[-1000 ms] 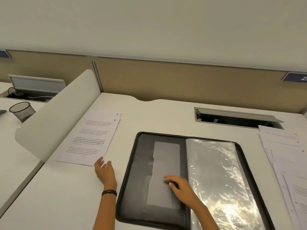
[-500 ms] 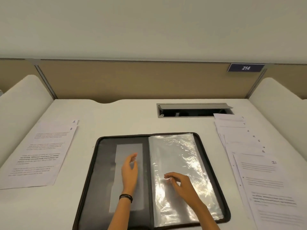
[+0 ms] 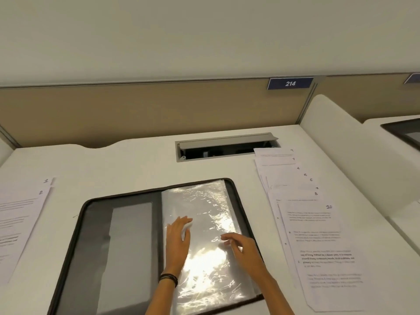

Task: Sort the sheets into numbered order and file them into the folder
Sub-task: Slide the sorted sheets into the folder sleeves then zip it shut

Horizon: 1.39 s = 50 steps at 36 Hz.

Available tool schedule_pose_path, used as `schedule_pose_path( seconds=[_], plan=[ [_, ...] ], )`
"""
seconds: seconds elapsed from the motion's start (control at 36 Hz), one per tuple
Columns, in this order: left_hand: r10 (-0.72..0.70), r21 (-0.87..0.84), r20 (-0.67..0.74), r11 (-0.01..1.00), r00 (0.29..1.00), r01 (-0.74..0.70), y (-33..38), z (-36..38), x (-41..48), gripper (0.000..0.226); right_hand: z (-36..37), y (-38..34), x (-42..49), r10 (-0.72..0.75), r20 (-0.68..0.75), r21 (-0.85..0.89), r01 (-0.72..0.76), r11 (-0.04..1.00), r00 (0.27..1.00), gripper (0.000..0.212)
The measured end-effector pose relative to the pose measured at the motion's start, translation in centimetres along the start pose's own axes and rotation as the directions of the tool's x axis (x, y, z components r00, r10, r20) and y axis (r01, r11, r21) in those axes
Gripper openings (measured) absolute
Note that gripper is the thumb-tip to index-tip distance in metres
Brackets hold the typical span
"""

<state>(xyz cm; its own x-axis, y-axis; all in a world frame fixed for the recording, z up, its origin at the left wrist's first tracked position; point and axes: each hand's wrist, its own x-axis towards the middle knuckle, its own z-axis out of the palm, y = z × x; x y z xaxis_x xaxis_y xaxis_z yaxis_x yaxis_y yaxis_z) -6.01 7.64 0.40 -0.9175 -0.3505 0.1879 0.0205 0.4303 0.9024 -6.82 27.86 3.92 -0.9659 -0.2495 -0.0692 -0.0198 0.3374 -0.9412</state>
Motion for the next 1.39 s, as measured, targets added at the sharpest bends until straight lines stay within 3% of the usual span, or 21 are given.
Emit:
schedule_pose_path(
  seconds=[0.31,0.39,0.53,0.86,1.08,1.25,1.39],
  plan=[
    [-0.023,-0.012,0.113,1.000,0.993,0.025,1.8,6.6,-0.6,0.036,-6.7,3.0,0.3,-0.096,-0.158,-0.159,0.070,0.985,0.983,0.035],
    [0.010,0.088,0.155,0.996,0.988,-0.024,1.8,8.8,-1.1,0.031,-8.7,3.9,0.5,-0.179,-0.255,-0.267,0.109,0.957,0.950,0.036],
    [0.031,0.311,0.186,0.946,0.982,-0.089,1.6,10.5,-1.0,0.055,-12.3,5.5,1.2,-0.269,-0.358,-0.412,0.107,0.905,0.894,0.041],
    [-0.004,0.390,0.101,0.920,0.995,-0.036,2.2,11.1,-1.0,0.044,-16.6,10.6,1.9,0.040,-0.126,-0.492,-0.098,0.865,0.991,0.052],
    [0.014,0.372,0.048,0.928,0.999,-0.031,2.2,11.5,-0.9,0.033,-16.1,11.9,2.3,-0.164,-0.263,-0.646,-0.047,0.762,0.951,0.030],
    [0.016,0.365,0.010,0.931,1.000,-0.018,2.2,12.3,-0.7,0.041,-18.2,10.6,4.5,-0.268,-0.243,-0.714,0.016,0.700,0.932,0.020],
    [0.050,0.363,0.114,0.927,0.992,-0.089,3.1,14.1,-0.1,0.040,-19.3,10.8,6.1,-0.322,-0.219,-0.719,0.070,0.691,0.921,0.023]
  ],
)
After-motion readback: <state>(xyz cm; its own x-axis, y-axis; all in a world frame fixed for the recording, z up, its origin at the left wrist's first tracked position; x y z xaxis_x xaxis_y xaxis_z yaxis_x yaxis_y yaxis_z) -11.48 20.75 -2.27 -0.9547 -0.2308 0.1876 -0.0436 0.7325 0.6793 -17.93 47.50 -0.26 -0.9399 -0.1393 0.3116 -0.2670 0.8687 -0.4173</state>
